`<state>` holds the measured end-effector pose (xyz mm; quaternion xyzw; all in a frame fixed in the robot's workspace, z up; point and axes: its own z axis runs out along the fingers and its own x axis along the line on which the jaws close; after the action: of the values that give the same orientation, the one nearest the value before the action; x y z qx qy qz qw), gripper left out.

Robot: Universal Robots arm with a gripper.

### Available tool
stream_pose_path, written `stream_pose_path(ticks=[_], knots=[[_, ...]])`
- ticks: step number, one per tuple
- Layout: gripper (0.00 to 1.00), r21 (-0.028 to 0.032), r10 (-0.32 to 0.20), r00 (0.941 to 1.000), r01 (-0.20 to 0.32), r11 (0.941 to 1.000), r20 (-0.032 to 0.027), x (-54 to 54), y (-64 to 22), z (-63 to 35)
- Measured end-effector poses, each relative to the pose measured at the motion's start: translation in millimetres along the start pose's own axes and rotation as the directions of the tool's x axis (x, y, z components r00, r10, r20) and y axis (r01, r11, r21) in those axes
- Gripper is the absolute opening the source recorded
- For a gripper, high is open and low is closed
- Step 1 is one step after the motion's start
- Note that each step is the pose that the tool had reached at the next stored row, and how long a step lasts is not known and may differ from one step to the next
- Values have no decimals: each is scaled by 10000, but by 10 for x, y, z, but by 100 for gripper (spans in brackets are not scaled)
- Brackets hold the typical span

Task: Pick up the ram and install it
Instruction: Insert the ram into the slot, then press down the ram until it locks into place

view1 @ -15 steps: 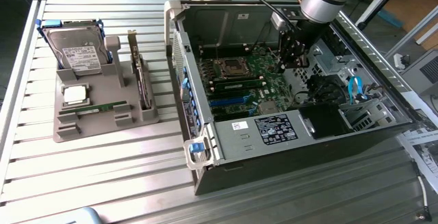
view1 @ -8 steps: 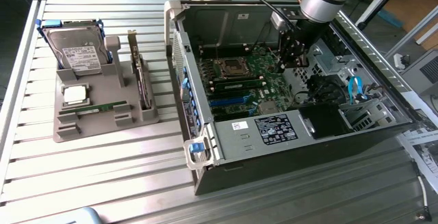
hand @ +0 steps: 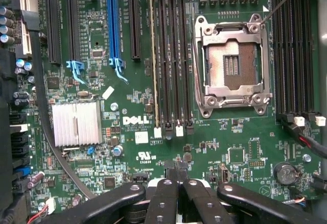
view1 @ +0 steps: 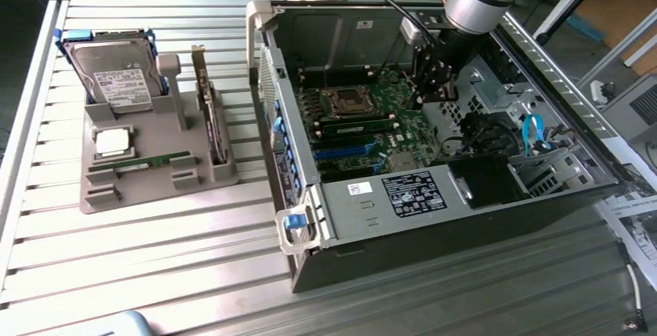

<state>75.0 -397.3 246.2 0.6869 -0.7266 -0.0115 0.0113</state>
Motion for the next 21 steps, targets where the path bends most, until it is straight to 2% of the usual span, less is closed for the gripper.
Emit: stream_pose_path(ticks=[13,21], knots=[[11,0,0,10000,0,10000,1,0,5,0],[11,0,0,10000,0,10000,1,4,72,3]])
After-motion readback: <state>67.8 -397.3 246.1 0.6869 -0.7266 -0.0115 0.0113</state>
